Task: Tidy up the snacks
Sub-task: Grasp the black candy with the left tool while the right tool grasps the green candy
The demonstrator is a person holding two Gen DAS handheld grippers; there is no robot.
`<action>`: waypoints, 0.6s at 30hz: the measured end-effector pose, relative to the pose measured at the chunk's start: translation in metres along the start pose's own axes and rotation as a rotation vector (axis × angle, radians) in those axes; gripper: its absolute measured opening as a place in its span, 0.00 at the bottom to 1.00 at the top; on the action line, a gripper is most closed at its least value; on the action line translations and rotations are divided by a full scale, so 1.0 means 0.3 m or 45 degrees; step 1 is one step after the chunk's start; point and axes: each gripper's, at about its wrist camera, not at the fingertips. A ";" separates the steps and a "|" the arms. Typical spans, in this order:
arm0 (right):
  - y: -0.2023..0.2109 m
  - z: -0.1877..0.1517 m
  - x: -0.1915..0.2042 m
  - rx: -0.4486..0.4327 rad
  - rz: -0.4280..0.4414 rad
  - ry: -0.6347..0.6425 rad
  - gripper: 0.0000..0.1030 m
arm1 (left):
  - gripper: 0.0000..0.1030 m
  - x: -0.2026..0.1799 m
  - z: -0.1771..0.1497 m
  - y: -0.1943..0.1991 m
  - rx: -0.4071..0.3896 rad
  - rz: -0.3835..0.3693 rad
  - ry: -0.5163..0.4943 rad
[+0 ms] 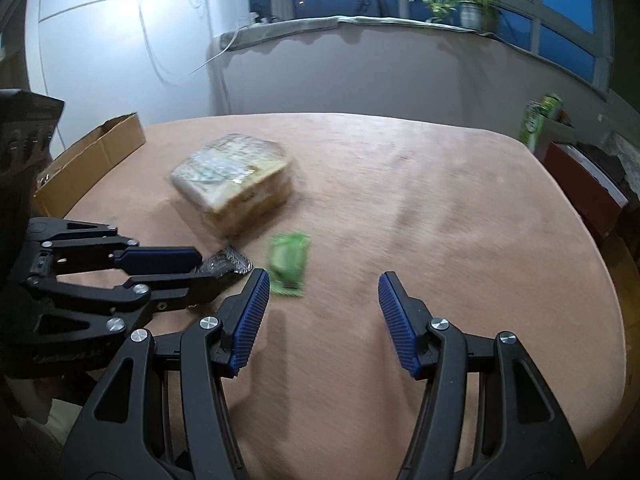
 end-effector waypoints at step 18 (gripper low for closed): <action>-0.063 0.034 0.134 0.073 -0.071 0.082 0.23 | 0.21 0.132 -0.051 0.081 -0.044 -0.011 0.084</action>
Point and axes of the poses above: each gripper's, at about its wrist camera, not at the fingertips, and y roughly against the way its jaws point, x to its left, z to its top, and after that the axes turned 3 degrees about -x, right-handed
